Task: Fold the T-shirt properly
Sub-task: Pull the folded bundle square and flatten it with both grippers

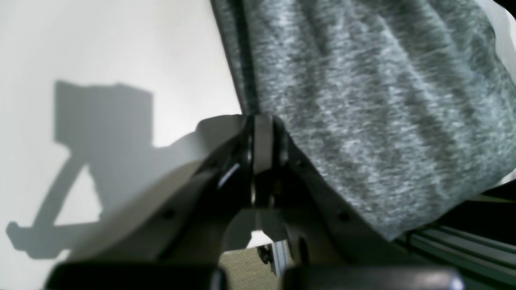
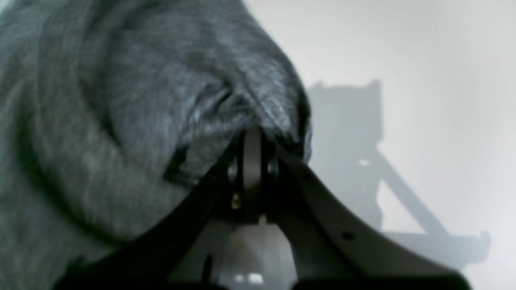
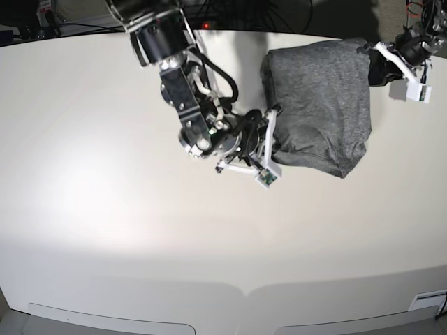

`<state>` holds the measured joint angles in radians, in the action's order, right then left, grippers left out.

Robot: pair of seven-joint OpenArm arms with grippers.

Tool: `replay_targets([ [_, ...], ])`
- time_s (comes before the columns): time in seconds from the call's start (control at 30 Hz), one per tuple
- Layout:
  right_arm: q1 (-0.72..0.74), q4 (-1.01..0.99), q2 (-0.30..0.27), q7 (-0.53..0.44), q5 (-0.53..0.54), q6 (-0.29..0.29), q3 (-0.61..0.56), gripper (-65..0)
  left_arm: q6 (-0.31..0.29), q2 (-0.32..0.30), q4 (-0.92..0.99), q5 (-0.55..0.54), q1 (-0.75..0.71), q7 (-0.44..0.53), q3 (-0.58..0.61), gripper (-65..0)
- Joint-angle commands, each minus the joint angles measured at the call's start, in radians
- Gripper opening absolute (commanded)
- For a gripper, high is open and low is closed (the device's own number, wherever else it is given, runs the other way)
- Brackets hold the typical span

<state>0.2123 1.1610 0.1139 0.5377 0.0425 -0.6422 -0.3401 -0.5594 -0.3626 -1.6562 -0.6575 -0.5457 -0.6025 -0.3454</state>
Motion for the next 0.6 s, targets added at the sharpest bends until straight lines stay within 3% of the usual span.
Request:
replay_targets([
  [0.0, 0.043, -0.014, 0.011, -0.025, -0.019, 0.019, 0.0, -65.0, -0.009, -0.014, -0.017, -0.012, -0.006, 0.015, -0.007, -65.0],
  [0.13, 0.12, -0.087, 0.011, -0.045, -0.068, 0.043, 0.0, -65.0, -0.009, -0.014, -0.016, -0.012, -0.006, 0.011, -0.007, -65.0],
  [0.3, 0.167, -0.09, 0.01, -0.051, -0.122, 0.083, 0.001, -65.0, -0.009, -0.009, 0.013, -0.012, -0.002, 0.087, -0.007, -65.0],
  [0.4, 0.173, -0.09, 0.005, -0.049, -0.125, 0.088, 0.001, -65.0, -0.01, 0.016, 0.055, -0.007, 0.018, 0.12, -0.005, -65.0],
  [0.57, 0.18, -0.09, 0.005, -0.051, -0.114, 0.089, 0.001, -65.0, -0.01, 0.087, 0.151, 0.093, 0.107, 0.129, 0.027, -65.0],
])
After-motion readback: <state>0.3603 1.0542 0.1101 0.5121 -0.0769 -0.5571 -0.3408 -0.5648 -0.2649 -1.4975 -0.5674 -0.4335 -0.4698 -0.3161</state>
